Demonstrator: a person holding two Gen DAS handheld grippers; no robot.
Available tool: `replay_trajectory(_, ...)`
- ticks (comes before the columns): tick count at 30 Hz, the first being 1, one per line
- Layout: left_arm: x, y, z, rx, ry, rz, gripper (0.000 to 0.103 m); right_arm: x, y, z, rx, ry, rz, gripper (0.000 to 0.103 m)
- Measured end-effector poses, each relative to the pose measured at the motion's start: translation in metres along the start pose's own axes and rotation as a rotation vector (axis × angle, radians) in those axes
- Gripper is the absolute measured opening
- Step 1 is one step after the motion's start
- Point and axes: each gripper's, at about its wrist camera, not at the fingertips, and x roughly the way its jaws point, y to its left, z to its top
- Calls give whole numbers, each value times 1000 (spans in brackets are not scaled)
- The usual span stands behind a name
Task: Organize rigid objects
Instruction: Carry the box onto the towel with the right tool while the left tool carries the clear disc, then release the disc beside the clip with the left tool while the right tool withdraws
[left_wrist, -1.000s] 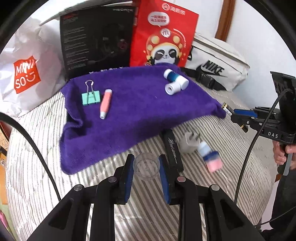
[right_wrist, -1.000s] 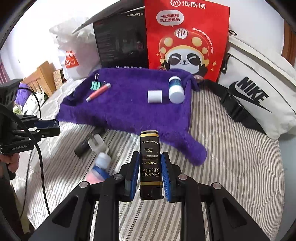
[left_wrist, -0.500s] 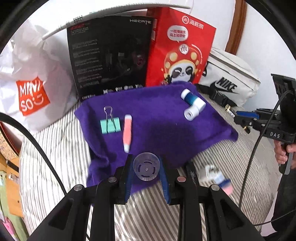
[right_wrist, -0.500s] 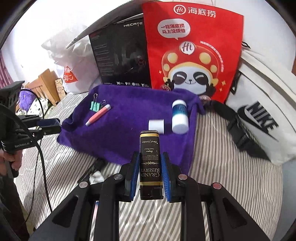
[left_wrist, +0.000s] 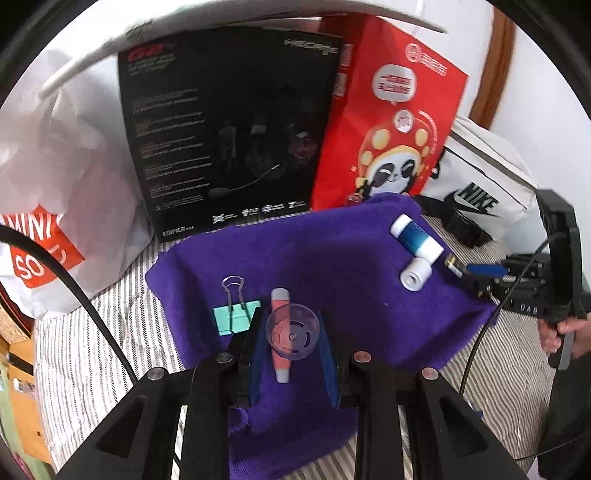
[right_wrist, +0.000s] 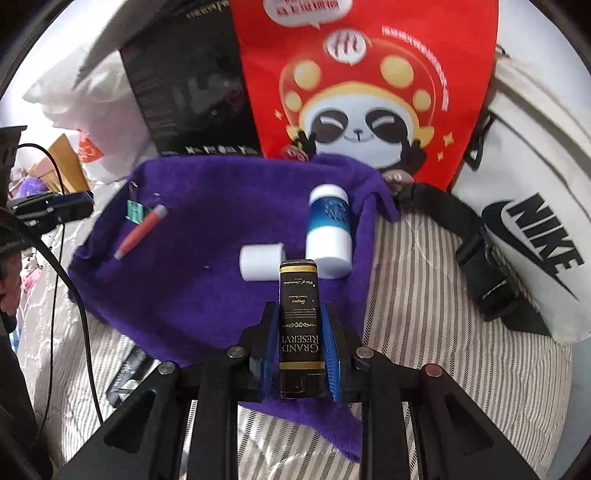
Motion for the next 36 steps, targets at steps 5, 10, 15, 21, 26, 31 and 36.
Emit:
replay_trajectory(5, 10, 13, -6, -9, 29, 12, 26, 19, 1, -4, -7, 31, -9, 23)
replay_trajectory(10, 15, 27, -9, -39, 39, 13, 26, 23, 9, -4, -22, 19, -40, 23)
replay_trajectory(15, 20, 33, -11, -55, 47, 8, 26, 33, 13, -4, -38, 32, -69, 23)
replay_trajectory(21, 33, 29, -12, -48, 66, 5, 26, 35, 15, -6, -58, 19, -79, 24)
replay_trajectory(26, 43, 25, -14, -31, 89, 27, 26, 31, 14, -10, -60, 6, -47, 30)
replay_trajectory(31, 53, 26, -17, -25, 112, 54, 26, 15, 12, -14, -53, -30, -46, 39)
replay_trajectory(36, 65, 26, -19, -25, 131, 92, 26, -2, 13, -18, -56, -77, -54, 43)
